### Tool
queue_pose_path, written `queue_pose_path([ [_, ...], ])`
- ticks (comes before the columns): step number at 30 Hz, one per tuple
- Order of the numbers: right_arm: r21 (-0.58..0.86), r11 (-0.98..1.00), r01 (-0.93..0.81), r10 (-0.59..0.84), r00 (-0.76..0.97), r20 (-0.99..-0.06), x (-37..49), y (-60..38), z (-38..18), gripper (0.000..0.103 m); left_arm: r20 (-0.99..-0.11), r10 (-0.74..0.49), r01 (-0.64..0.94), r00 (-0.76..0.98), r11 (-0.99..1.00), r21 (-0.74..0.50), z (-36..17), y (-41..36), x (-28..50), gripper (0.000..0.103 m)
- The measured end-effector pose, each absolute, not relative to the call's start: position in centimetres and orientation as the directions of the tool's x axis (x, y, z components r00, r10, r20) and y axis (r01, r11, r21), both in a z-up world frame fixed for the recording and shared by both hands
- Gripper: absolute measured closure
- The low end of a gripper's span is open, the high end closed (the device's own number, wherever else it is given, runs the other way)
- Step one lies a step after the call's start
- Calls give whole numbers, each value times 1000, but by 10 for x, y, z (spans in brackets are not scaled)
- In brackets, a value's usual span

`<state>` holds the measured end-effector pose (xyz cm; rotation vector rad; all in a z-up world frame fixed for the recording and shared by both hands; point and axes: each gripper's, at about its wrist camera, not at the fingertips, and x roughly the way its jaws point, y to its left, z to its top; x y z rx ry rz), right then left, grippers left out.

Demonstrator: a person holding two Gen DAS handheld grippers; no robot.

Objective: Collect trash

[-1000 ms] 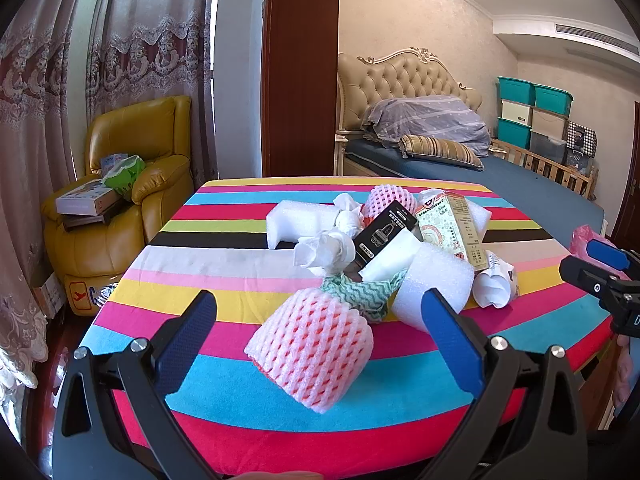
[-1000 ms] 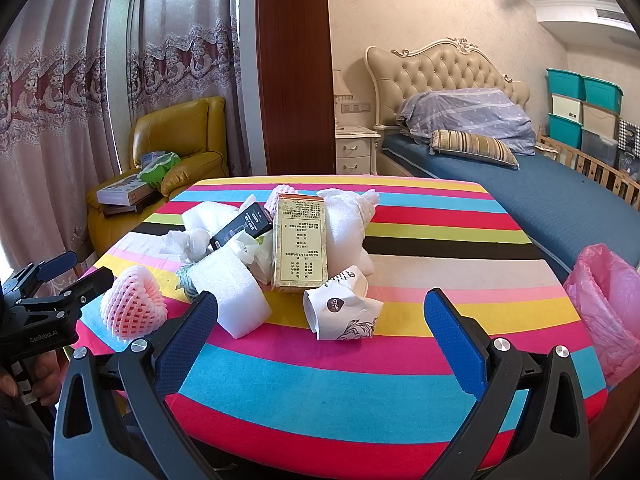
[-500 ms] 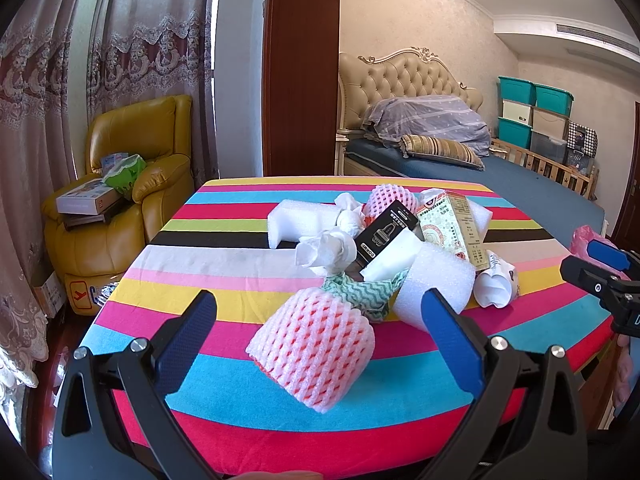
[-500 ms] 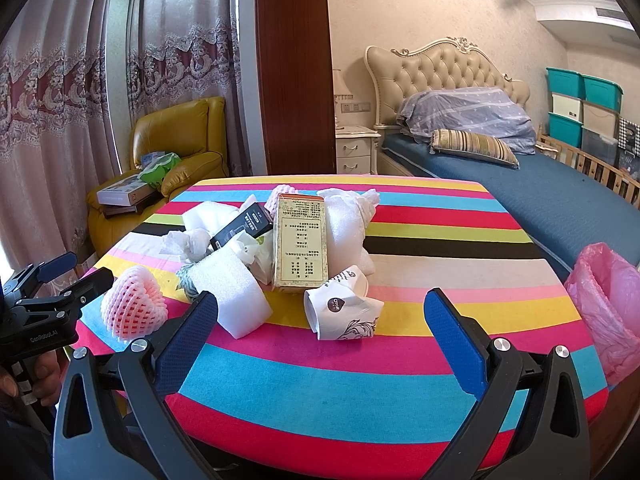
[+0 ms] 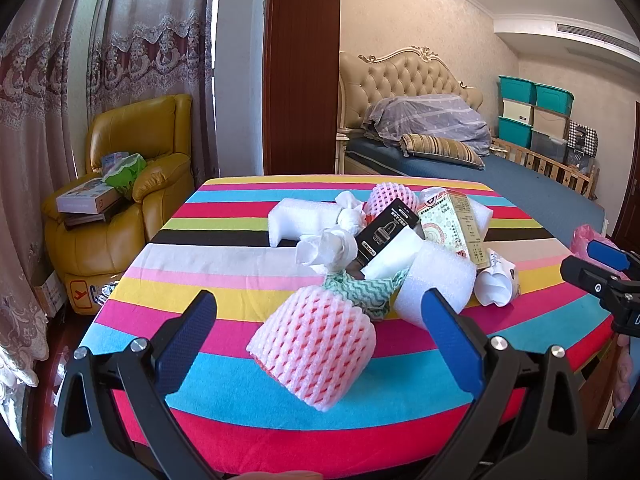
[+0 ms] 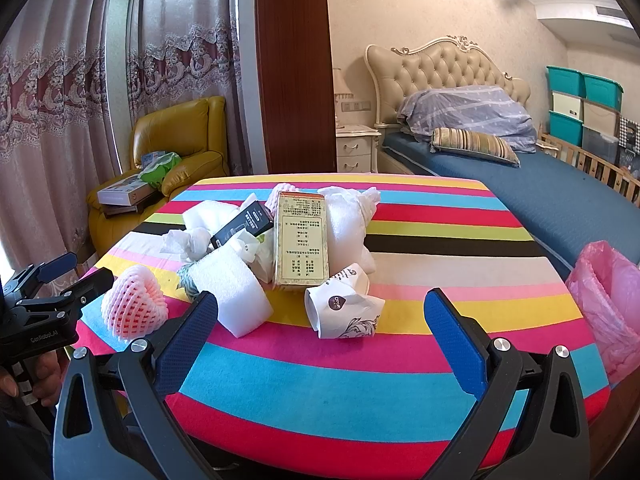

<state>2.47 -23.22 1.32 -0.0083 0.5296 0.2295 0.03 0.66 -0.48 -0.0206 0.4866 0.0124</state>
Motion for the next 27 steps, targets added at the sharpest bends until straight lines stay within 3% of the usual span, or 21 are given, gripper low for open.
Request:
queue_pose_path([
  [27,46,978,-203,197,826,-528,29,-229,-5,7,-486,37,-54,873,998,-21,-10,14,0,4],
])
